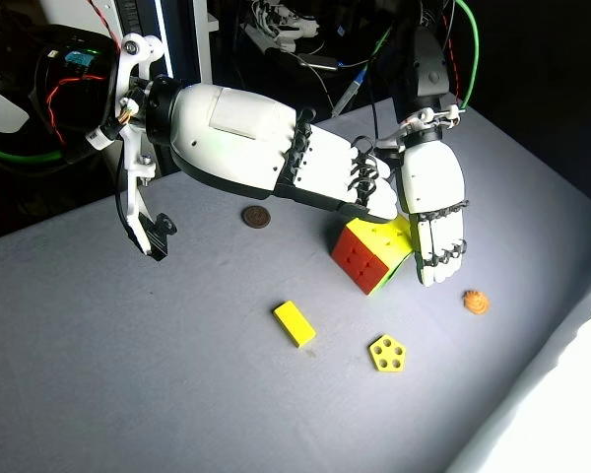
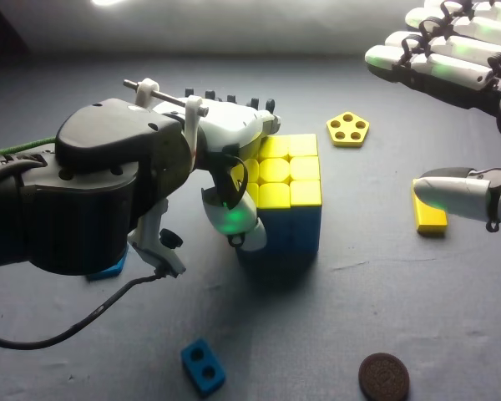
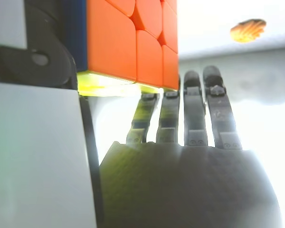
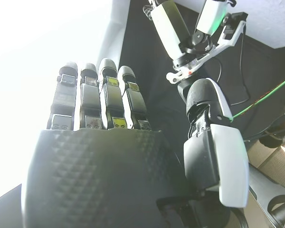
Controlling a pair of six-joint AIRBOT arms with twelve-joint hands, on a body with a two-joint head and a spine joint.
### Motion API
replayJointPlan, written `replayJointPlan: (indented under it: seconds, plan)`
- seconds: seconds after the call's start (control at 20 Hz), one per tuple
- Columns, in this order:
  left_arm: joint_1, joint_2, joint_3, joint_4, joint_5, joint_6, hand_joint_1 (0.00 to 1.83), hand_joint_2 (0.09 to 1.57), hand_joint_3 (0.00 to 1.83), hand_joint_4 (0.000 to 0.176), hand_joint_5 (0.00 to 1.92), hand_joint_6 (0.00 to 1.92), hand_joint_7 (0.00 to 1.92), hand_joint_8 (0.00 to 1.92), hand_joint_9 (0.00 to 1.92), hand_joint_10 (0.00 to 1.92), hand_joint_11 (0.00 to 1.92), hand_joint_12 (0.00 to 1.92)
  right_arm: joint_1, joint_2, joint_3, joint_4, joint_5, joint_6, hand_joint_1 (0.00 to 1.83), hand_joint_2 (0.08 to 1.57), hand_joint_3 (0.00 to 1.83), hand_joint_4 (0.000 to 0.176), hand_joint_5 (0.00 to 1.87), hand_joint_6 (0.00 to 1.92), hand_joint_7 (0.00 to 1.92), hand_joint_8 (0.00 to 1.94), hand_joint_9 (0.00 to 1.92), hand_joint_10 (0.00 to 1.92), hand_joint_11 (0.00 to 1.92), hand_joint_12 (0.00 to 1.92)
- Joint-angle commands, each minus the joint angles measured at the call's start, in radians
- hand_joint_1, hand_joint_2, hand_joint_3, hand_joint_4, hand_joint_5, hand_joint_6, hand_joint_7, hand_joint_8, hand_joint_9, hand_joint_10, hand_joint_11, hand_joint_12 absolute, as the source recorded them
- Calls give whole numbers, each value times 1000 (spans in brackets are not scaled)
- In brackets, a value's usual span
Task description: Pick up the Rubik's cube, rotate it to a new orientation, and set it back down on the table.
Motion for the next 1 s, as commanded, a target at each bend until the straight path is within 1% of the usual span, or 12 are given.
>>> replayJointPlan:
  seconds: [0.0, 0.05, 0.15, 0.2, 0.3, 0.4, 0.45, 0.5, 0.8, 0.85, 0.9, 0.95]
  plan:
    - [-12, 1, 0, 42, -16, 1, 1032, 958, 0, 0, 358, 9, 493, 10, 514, 15, 396, 175, 15, 2, -5, -6, 118, -3, 176, 1257, 0, 0, 41, 0, 76, 2, 21, 2, 0, 0]
    - [-12, 1, -1, 41, -16, 1, 1049, 985, 7, 0, 468, 19, 621, 15, 662, 29, 448, 342, 15, 2, -5, -6, 118, -5, 216, 1245, 0, 0, 102, 24, 114, 15, 57, 16, 0, 0]
    - [-14, 1, -2, 41, -18, 1, 1098, 989, 1, 0, 604, 4, 739, 20, 795, 48, 433, 696, 15, 2, -5, -6, 118, -6, 232, 1248, 0, 0, 90, 17, 103, 8, 51, 12, 0, 0]
    - [-15, 1, -2, 41, -19, 1, 1146, 1012, 41, 0, 713, 50, 746, 149, 778, 284, 484, 955, 15, 2, -5, -6, 118, -6, 240, 1245, 0, 0, 97, 19, 110, 9, 60, 14, 0, 0]
    - [-18, 2, -3, 41, -19, 1, 1213, 989, 2, 0, 786, 217, 606, 662, 582, 887, 497, 1169, 15, 2, -5, -6, 118, -6, 283, 1238, 0, 0, 96, 16, 112, 8, 62, 13, 0, 0]
    - [-23, 5, -8, 42, -19, 1, 1243, 981, 0, 0, 731, 589, 535, 1048, 548, 1163, 489, 1340, 14, 2, -5, -6, 118, -6, 282, 1234, 0, 0, 114, 20, 145, 15, 85, 19, 1, 0]
    - [-28, 9, -11, 42, -19, 1, 1164, 1117, 7, 0, 844, 1028, 475, 1226, 506, 1308, 473, 1473, 14, 2, -6, -6, 118, -6, 302, 1228, 0, 0, 128, 23, 150, 13, 104, 23, 16, 8]
    - [-38, 19, -19, 42, -14, 1, 1143, 1160, 3, 0, 841, 1158, 445, 1330, 489, 1399, 460, 1560, 11, 3, -7, -6, 118, -6, 261, 1243, 0, 0, 102, 10, 117, 3, 74, 9, 2, 1]
    - [-106, 45, -34, 26, -11, 6, 1123, 1194, 2, 0, 796, 1258, 395, 1375, 433, 1426, 440, 1579, 9, 18, -29, -6, 45, -9, 257, 1240, 0, 0, 100, 12, 129, 9, 89, 13, 1, 1]
    - [-118, 53, -40, 21, -11, 6, 1223, 1076, 0, 0, 586, 1078, 388, 1372, 420, 1427, 409, 1608, 12, 18, -31, -6, 45, -9, 246, 1244, 0, 0, 95, 9, 127, 6, 90, 12, 2, 1]
    - [-126, 60, -46, 13, -11, 6, 1238, 1046, 0, 0, 543, 1024, 391, 1356, 424, 1411, 405, 1600, 16, 19, -31, -6, 41, -9, 259, 1237, 0, 0, 116, 17, 133, 7, 93, 12, 3, 2]
    - [-135, 67, -52, 7, -12, 6, 1149, 1156, 5, 0, 755, 1196, 388, 1372, 423, 1423, 414, 1603, 22, 19, -30, -6, 32, -10, 288, 1229, 0, 0, 128, 20, 136, 7, 93, 11, 0, 0]
